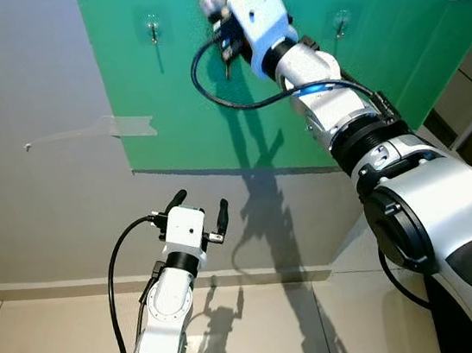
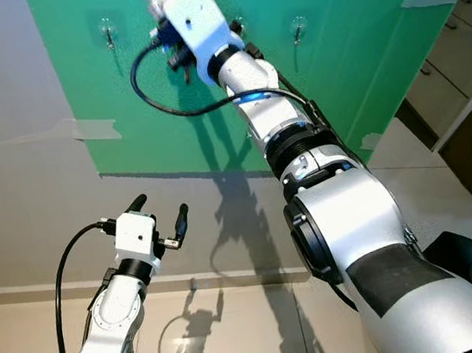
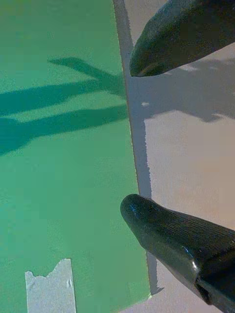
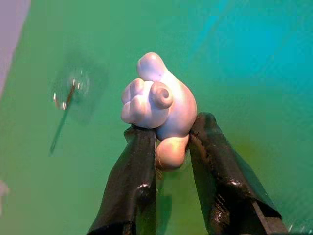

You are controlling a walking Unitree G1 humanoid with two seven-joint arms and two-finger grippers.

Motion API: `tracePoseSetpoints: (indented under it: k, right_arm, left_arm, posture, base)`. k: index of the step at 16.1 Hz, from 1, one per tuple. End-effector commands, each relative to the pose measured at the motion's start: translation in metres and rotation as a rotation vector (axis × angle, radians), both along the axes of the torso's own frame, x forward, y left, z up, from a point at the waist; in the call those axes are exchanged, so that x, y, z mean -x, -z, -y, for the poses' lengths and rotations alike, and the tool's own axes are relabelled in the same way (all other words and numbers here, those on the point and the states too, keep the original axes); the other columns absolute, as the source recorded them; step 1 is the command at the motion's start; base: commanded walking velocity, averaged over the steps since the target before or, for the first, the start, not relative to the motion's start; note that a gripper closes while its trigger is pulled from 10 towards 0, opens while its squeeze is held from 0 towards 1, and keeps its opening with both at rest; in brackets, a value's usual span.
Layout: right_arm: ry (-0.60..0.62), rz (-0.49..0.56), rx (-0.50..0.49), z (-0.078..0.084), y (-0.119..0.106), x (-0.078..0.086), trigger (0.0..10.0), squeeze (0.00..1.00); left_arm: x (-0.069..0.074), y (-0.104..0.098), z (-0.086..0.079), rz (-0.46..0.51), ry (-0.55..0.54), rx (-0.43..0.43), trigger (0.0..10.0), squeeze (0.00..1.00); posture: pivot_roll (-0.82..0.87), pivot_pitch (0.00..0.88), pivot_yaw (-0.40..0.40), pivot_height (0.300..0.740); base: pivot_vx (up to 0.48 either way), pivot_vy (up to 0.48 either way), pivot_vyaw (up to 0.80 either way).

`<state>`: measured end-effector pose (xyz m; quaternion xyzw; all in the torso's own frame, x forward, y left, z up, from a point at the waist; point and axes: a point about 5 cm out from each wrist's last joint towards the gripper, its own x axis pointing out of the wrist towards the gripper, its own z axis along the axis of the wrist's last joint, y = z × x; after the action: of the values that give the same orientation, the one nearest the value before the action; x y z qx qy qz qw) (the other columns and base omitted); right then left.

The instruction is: Hang keys on a hook

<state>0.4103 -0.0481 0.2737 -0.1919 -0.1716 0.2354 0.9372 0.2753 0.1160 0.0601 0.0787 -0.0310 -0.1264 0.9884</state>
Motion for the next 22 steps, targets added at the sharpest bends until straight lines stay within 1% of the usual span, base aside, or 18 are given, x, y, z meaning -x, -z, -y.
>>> tracePoseSetpoints:
  k: [1, 3, 8, 11, 13, 15, 16, 17, 20, 22]
  right_arm:
    - [0.035, -0.041, 0.016, 0.008, 0.011, -0.002, 0.0, 0.0]
    - [0.069, -0.084, 0.033, 0.014, 0.024, -0.003, 0.0, 0.0]
    - [0.035, -0.039, 0.034, 0.009, 0.017, -0.001, 0.0, 0.0]
    - [0.046, -0.049, 0.044, 0.013, 0.024, -0.001, 0.0, 0.0]
    - [0.031, -0.054, 0.064, 0.013, 0.029, 0.0, 0.0, 0.0]
    - [0.027, -0.072, 0.091, 0.014, 0.041, 0.002, 0.0, 0.0]
    - [0.036, -0.11, 0.105, 0.017, 0.054, 0.004, 0.0, 0.0]
    - [0.038, -0.131, 0.109, 0.018, 0.06, 0.004, 0.0, 0.0]
    - [0.036, -0.128, 0.11, 0.016, 0.064, 0.006, 0.0, 0.0]
    - [0.037, -0.107, 0.107, 0.016, 0.058, 0.005, 0.0, 0.0]
  left_arm:
    - [0.001, -0.002, 0.005, 0.005, 0.008, 0.002, 10.0, 0.0]
    - [0.001, -0.002, 0.004, 0.005, 0.004, 0.0, 10.0, 0.0]
    - [0.001, -0.002, 0.001, 0.002, -0.007, -0.001, 10.0, 0.0]
    - [0.0, -0.002, 0.004, 0.0, 0.001, -0.003, 10.0, 0.0]
    - [0.0, -0.002, 0.006, 0.0, 0.008, -0.007, 10.0, 0.0]
    - [0.0, -0.002, 0.006, 0.0, 0.008, -0.006, 10.0, 0.0]
    - [0.0, -0.002, 0.006, 0.001, 0.008, -0.007, 10.0, 0.0]
    - [0.0, -0.002, 0.006, 0.001, 0.008, -0.008, 10.0, 0.0]
    - [0.002, -0.001, 0.004, -0.001, 0.007, -0.01, 10.0, 0.0]
    - [0.003, 0.0, 0.004, -0.002, 0.007, -0.012, 10.0, 0.0]
  posture:
    - [0.01, 0.0, -0.135, 0.723]
    - [0.02, 0.0, -0.138, 0.723]
    - [0.02, 0.0, -0.139, 0.723]
    - [0.02, 0.0, -0.136, 0.723]
    - [0.01, 0.0, -0.132, 0.723]
    - [0.01, 0.0, -0.131, 0.723]
    - [0.02, 0.0, -0.132, 0.723]
    - [0.02, 0.0, -0.132, 0.723]
    - [0.01, 0.0, -0.129, 0.723]
    - [0.01, 0.0, -0.128, 0.723]
  base:
    - [0.0, 0.0, 0.0]
    - [0.0, 0.0, 0.0]
    - [0.0, 0.0, 0.0]
    - [0.0, 0.0, 0.0]
    - [0.0, 0.0, 0.0]
    - [0.0, 0.0, 0.0]
    - [0.0, 0.0, 0.0]
    - [0.0, 0.0, 0.0]
    - [0.0, 0.0, 0.0]
    - [0.0, 0.0, 0.0]
